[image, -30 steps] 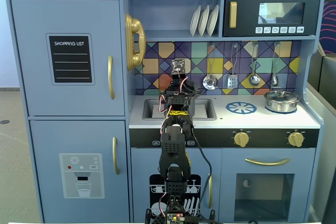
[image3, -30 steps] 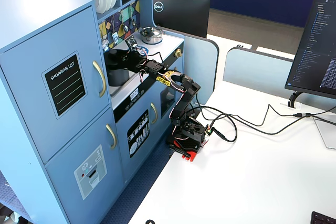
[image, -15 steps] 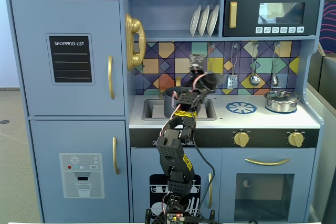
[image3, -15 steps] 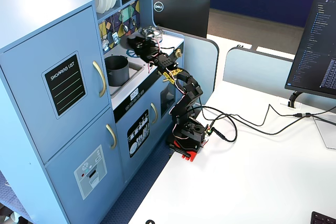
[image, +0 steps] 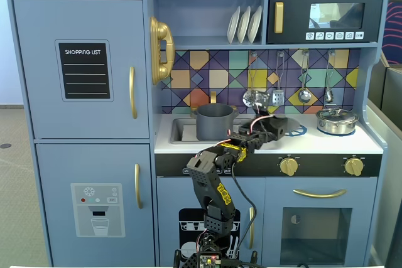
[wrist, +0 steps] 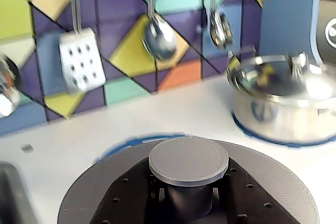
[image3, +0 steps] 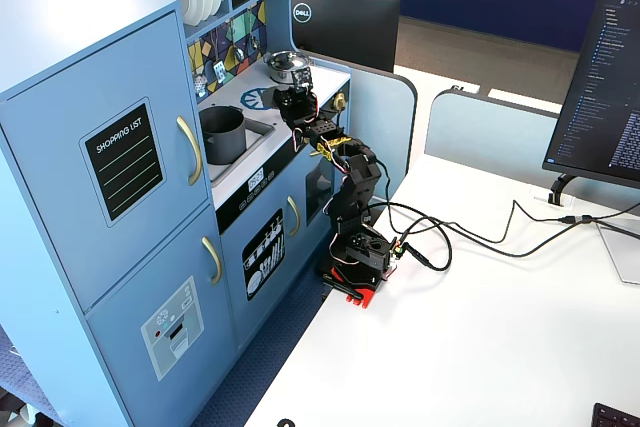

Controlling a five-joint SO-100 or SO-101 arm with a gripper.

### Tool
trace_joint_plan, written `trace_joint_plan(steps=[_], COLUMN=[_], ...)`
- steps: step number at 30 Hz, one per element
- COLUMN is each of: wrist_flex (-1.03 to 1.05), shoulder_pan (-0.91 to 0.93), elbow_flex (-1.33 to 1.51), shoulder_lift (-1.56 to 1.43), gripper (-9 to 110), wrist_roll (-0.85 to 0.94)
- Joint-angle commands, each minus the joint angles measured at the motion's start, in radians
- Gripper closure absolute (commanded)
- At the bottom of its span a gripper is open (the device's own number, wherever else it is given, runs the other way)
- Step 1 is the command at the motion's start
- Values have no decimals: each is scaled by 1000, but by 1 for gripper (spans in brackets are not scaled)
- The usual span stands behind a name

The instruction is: Take off the lid from the gray recipient and place it on the counter

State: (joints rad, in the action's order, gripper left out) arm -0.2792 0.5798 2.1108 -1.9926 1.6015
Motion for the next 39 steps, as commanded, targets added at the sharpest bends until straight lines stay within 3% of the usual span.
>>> trace_joint_plan(steps=[1,23,31,39], wrist_flex=[-84,-209,-229,-258], shoulder_pan=[15,14,28,63], elbow_flex=[-9,20,84,83], shoulder_lift=[43,207,172,160], gripper=[102,101,65,60], wrist_roll=[-2,29,18,6])
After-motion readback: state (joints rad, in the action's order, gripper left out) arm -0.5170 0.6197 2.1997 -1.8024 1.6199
